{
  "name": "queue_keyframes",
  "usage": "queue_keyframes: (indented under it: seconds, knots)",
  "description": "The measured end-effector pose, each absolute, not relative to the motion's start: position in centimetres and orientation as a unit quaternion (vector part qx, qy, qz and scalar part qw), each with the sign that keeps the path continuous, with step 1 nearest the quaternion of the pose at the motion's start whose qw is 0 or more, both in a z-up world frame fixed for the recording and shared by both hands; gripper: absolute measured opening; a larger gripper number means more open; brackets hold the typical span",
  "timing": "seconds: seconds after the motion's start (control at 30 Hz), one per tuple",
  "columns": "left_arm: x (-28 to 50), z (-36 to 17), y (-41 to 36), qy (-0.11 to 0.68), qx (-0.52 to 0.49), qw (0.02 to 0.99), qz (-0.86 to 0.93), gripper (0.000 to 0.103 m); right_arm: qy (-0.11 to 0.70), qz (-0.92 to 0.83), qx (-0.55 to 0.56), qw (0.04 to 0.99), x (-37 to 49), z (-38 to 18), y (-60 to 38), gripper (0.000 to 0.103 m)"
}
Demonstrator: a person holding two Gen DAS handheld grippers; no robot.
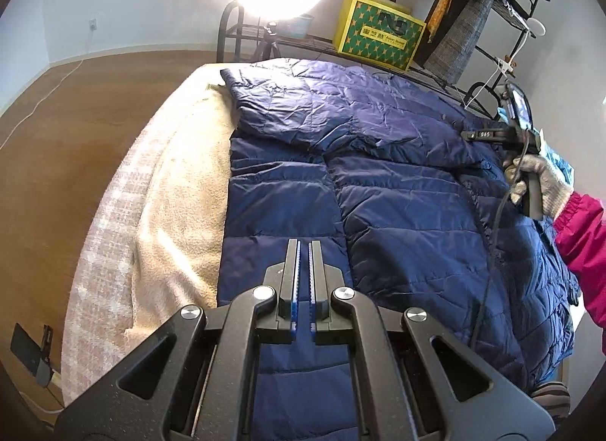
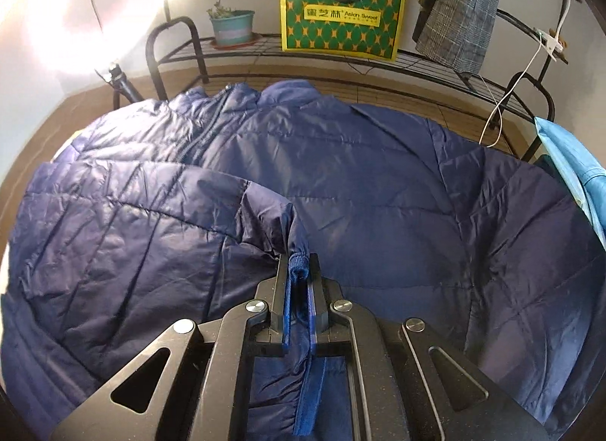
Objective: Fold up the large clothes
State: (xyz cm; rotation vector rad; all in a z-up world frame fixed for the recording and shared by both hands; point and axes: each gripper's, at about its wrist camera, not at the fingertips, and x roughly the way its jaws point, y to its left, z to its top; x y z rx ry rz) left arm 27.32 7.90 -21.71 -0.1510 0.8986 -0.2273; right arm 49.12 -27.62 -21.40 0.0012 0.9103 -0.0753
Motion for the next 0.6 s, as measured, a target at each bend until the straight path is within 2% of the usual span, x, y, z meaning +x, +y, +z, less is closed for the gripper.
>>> queue_keyframes:
  seconds: [0.1,0.17,0.6]
  knots:
    - [26.9,-20.7,7.4,0.424,-0.065,0.896,-0.112,0.0,0.429,-0.036,0.007,0.903,48.4,-20.6,-27.9,0.011]
    - [26.7,-20.0,7.2,0.419,-0.062,0.899,-0.114,0.0,0.416,-0.027,0.026,0.908,47.5,-19.4,-28.3,0.026]
    - [23.2,-12.4,4.6,0.36,-0.062,0.92,-0.145,0.0,0.335,-0.018,0.042,0.941,34.0,-7.4,-30.4,0.027]
